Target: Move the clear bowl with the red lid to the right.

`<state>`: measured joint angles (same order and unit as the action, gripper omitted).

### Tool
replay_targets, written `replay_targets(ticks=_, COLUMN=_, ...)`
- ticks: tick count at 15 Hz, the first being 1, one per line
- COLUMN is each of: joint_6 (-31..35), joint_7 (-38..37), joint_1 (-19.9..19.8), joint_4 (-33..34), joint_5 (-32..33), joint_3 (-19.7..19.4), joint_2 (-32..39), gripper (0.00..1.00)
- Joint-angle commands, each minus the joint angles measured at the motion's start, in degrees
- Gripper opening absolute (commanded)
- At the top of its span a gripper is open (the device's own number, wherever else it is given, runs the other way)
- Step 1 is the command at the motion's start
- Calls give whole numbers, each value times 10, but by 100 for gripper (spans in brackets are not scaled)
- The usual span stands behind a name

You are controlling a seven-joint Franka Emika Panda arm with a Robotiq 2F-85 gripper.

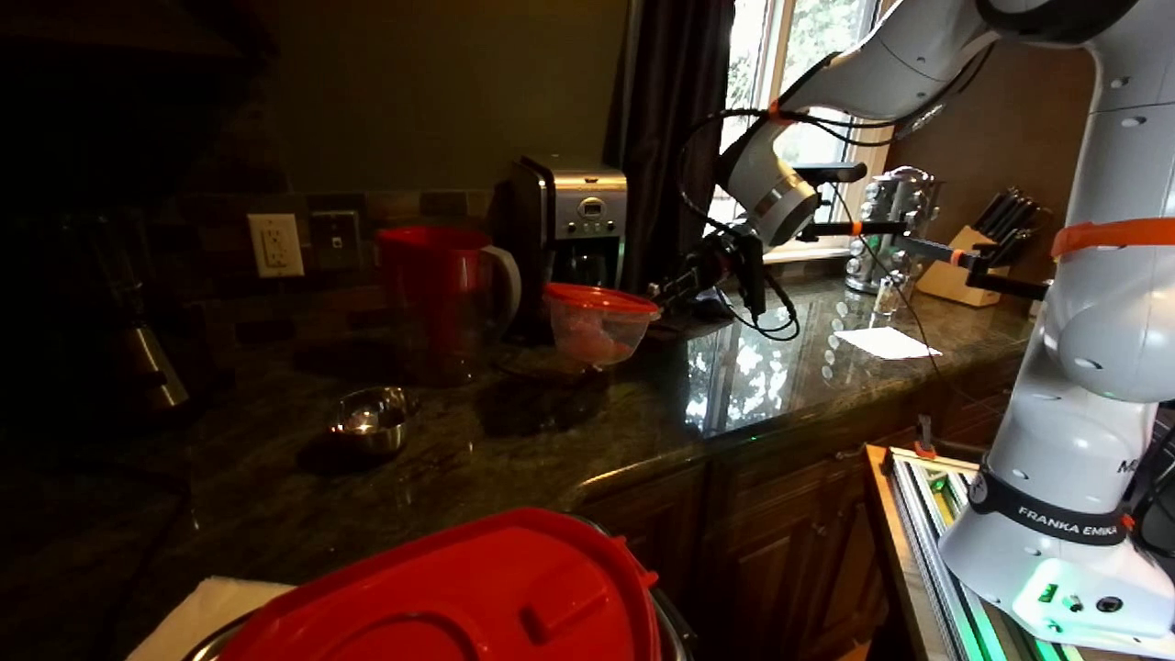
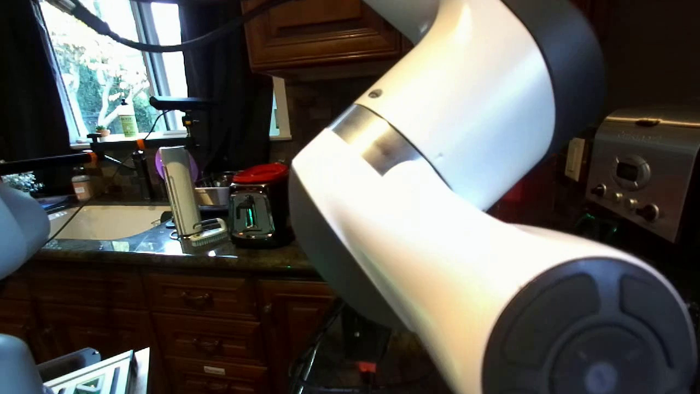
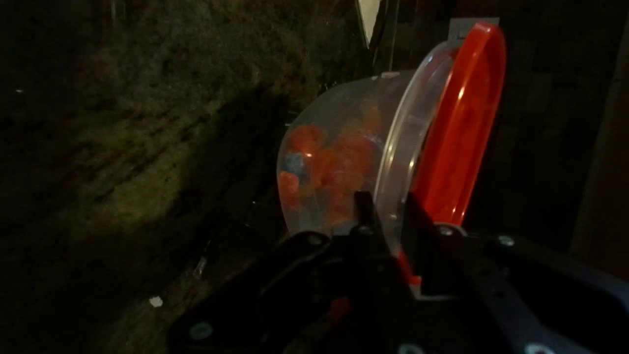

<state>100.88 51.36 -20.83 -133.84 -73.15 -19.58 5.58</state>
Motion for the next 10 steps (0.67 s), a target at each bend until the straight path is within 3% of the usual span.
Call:
replay_targets(ticks=1, joint_6=23, joint_7=30, joint_1=-16, joint_4=-76, joint_5=-51, joint_3=-22, joint_2=-65, gripper=4)
replay_targets(ticks=10, joint_6=154, joint_7=107, joint_1=-44, joint_4=-197, joint_5=-186, joint_3=-49, joint_2=-148, gripper=4)
